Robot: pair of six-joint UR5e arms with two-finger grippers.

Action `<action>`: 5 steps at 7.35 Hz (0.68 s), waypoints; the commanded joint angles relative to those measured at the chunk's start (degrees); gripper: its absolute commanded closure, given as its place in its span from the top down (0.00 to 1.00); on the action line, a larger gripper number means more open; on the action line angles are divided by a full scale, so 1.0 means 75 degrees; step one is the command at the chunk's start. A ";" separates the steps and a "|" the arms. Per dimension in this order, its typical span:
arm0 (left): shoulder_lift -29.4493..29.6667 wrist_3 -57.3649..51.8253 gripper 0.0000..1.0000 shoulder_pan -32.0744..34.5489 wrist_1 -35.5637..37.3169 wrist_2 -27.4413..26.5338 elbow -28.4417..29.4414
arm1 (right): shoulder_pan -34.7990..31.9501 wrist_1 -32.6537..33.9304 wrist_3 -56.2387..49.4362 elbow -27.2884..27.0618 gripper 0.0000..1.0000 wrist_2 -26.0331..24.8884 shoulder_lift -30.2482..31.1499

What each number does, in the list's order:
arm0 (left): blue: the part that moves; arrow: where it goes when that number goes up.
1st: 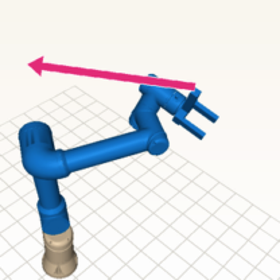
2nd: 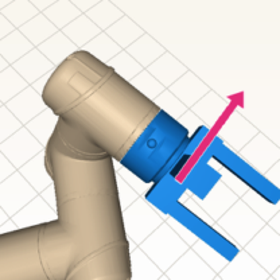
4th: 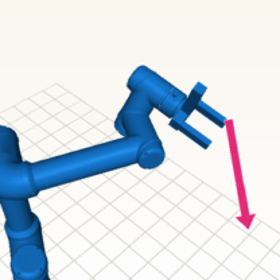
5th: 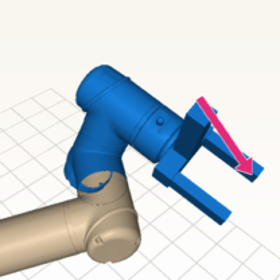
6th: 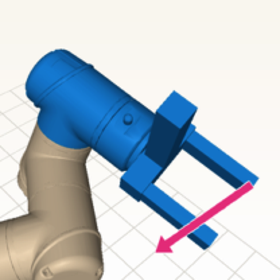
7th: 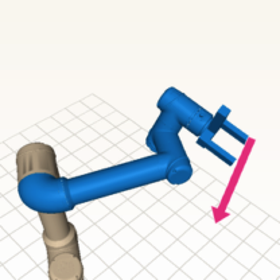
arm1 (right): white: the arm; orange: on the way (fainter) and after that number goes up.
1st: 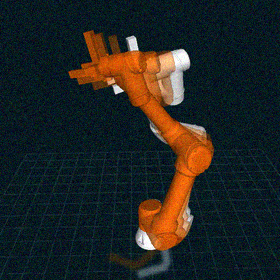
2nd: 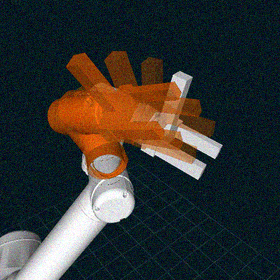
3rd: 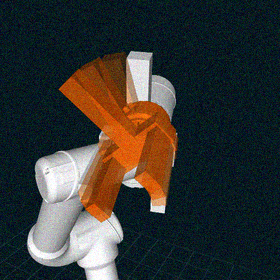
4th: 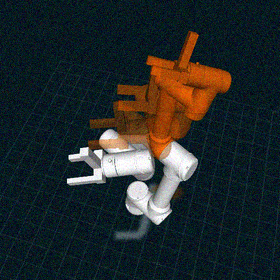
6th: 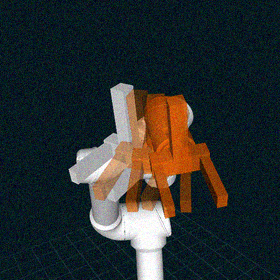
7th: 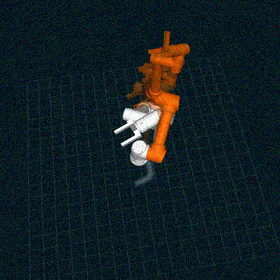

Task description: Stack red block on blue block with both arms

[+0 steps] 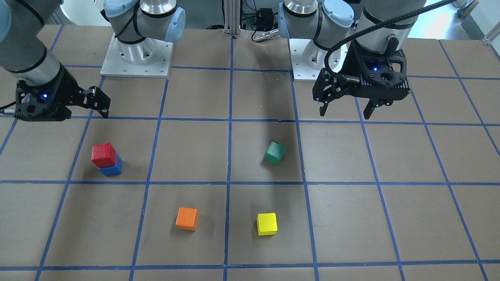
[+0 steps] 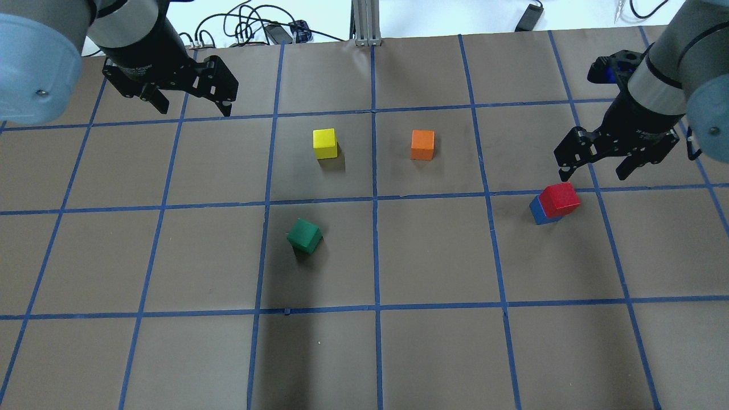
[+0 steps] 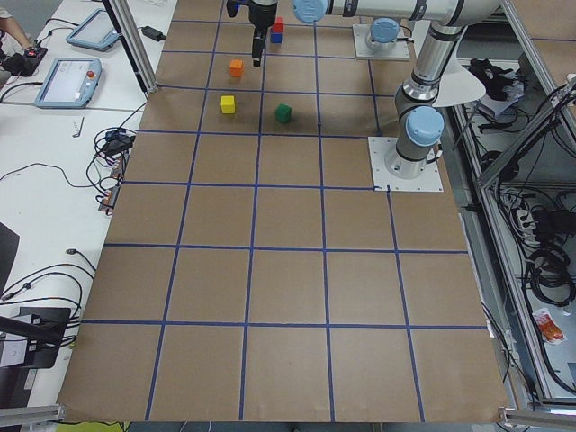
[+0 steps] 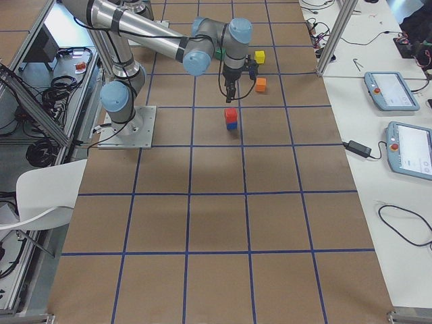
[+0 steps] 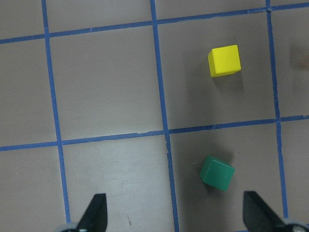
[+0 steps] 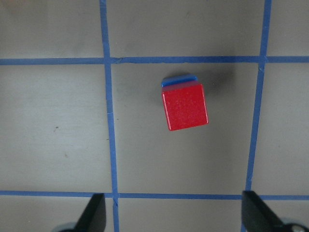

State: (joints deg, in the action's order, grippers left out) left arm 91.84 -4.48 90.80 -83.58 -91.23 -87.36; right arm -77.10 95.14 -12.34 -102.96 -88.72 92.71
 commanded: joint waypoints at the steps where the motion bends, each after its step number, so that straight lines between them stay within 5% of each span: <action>1: 0.0000 0.0000 1.00 0.0011 0.0000 0.0000 0.0000 | -0.0919 -0.0229 0.0986 0.0227 1.00 -0.0077 0.0377; 5: 0.0000 0.0000 1.00 -0.0001 0.0000 0.0000 0.0000 | -0.1486 -0.0228 0.2196 0.0801 1.00 0.0017 0.0049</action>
State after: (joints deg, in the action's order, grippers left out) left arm 91.85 -4.48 90.80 -83.58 -91.23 -87.36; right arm -87.62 93.66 2.54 -98.23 -88.92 93.72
